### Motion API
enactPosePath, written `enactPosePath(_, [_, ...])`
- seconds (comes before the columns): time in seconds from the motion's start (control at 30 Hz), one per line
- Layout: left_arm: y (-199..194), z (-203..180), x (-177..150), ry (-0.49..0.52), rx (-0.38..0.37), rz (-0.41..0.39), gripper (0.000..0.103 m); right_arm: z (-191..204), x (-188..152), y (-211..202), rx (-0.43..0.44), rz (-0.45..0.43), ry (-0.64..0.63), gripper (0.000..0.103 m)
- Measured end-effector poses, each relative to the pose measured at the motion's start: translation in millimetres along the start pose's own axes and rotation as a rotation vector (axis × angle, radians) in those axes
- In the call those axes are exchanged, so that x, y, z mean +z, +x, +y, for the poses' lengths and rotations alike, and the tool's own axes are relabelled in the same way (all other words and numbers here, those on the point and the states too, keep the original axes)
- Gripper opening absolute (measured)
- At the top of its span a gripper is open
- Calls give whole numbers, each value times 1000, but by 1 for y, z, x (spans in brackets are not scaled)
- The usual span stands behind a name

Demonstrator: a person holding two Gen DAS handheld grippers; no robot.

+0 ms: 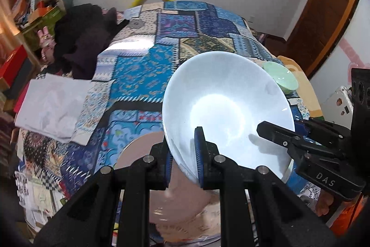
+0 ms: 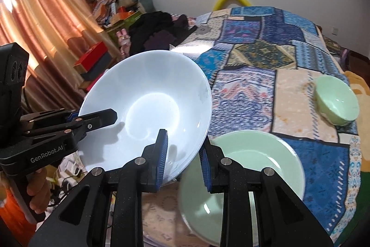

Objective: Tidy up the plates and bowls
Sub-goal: 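Lower the white bowl into the pink bowl with the left tool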

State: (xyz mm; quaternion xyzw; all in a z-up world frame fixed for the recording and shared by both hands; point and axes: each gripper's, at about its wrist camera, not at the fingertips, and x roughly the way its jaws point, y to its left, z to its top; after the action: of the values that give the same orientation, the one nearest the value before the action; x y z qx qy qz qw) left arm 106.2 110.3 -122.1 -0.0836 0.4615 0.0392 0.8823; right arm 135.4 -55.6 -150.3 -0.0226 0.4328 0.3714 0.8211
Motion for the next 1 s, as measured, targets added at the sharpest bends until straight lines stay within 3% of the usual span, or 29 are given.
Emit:
enactPosePath(0.37, [2, 42, -27, -62, 38, 26, 17, 30, -9, 30, 54, 61, -31, 24])
enactPosePath(1.0, [45, 79, -65, -152, 15, 135, 17, 38, -34, 69, 82, 199, -18, 24])
